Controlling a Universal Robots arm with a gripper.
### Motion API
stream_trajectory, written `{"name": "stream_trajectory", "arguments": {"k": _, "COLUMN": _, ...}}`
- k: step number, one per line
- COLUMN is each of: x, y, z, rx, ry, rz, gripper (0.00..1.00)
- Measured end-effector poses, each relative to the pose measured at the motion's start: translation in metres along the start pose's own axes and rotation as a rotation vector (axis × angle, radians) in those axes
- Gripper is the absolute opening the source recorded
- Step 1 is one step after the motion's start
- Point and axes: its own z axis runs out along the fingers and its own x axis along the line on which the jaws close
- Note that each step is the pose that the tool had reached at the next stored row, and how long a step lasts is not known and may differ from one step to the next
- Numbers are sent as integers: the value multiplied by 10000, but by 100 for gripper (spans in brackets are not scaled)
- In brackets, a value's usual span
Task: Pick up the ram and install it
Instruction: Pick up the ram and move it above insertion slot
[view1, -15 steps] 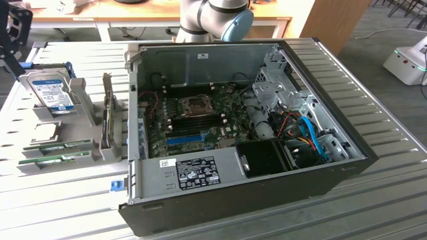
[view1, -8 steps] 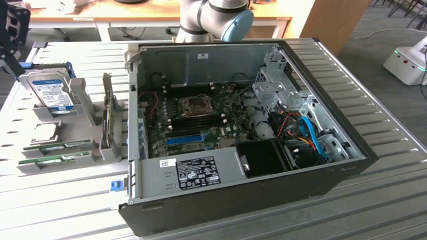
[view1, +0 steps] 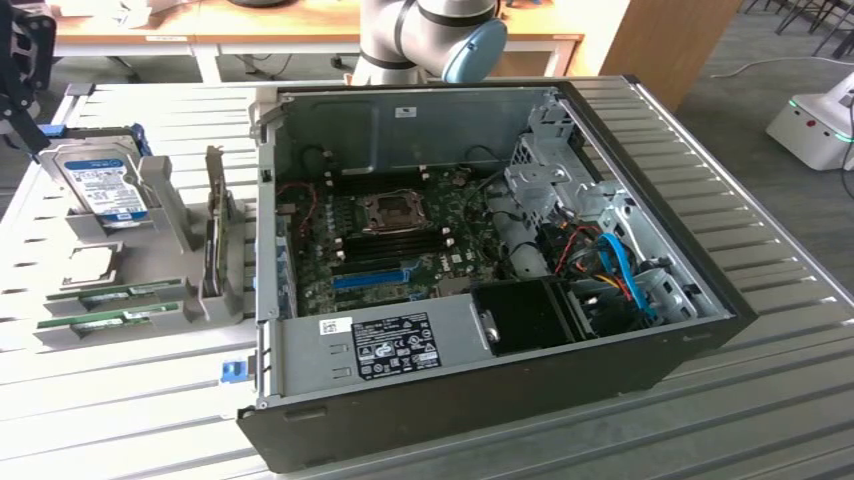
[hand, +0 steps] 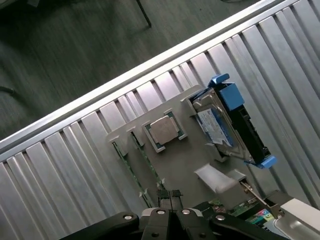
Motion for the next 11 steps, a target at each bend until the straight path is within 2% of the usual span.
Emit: {"name": "stream_trajectory", "arguments": {"k": 11, "x": 0, "y": 0, "z": 7, "rx": -28, "ry": 54, "rz": -1214, "gripper": 11}}
